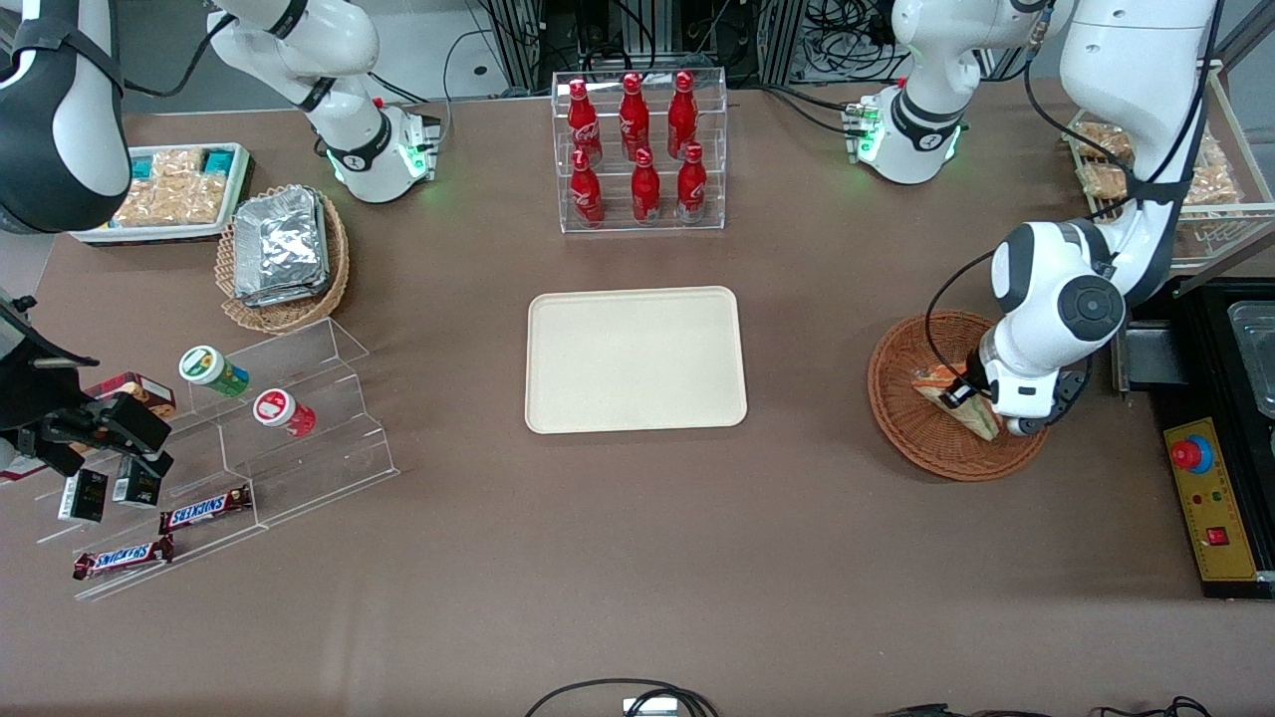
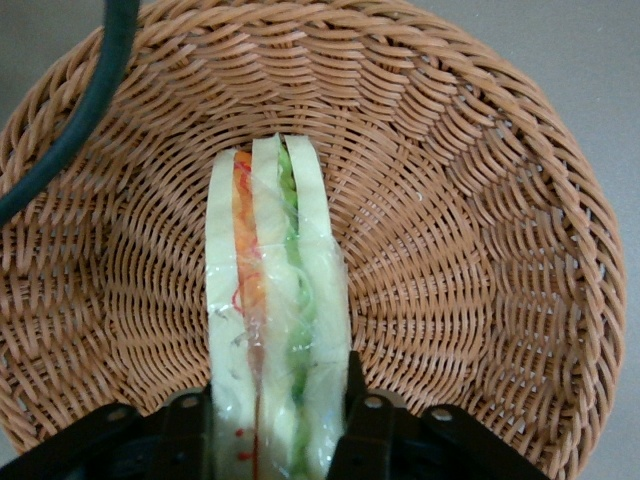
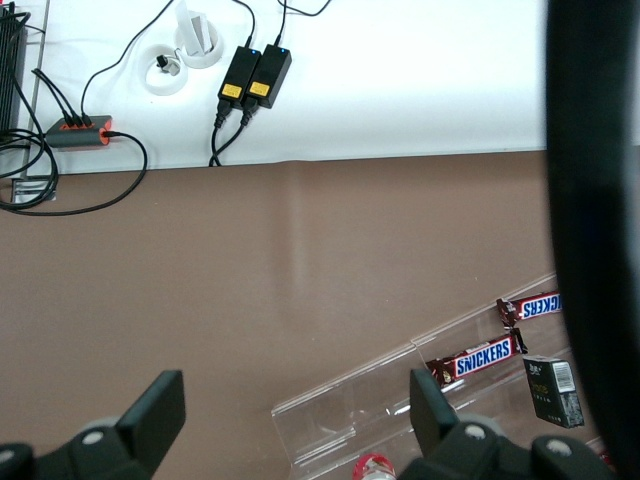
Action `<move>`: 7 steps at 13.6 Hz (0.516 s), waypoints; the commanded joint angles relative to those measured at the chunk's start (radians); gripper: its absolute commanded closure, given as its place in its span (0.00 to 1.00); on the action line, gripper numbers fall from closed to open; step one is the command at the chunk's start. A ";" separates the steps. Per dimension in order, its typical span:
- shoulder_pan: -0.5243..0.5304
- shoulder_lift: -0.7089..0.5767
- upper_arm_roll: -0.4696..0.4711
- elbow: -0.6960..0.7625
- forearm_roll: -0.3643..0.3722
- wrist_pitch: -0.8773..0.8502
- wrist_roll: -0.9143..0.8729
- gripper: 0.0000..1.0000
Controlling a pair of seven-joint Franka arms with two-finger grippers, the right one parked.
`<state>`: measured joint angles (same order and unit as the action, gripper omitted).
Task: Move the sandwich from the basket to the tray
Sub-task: 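Close the left gripper on the sandwich's wrapped edge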
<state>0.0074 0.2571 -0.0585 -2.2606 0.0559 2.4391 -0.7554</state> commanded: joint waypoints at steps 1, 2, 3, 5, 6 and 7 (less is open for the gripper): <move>0.002 -0.022 0.003 0.003 0.019 -0.015 -0.009 1.00; 0.002 -0.039 0.003 0.015 0.019 -0.056 -0.007 1.00; 0.002 -0.062 0.003 0.038 0.018 -0.099 -0.004 1.00; -0.006 -0.102 -0.003 0.129 0.016 -0.243 0.001 1.00; -0.013 -0.110 -0.009 0.191 0.016 -0.332 0.005 1.00; -0.018 -0.116 -0.039 0.246 0.015 -0.400 0.022 1.00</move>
<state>0.0027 0.1726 -0.0668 -2.1095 0.0576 2.1692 -0.7456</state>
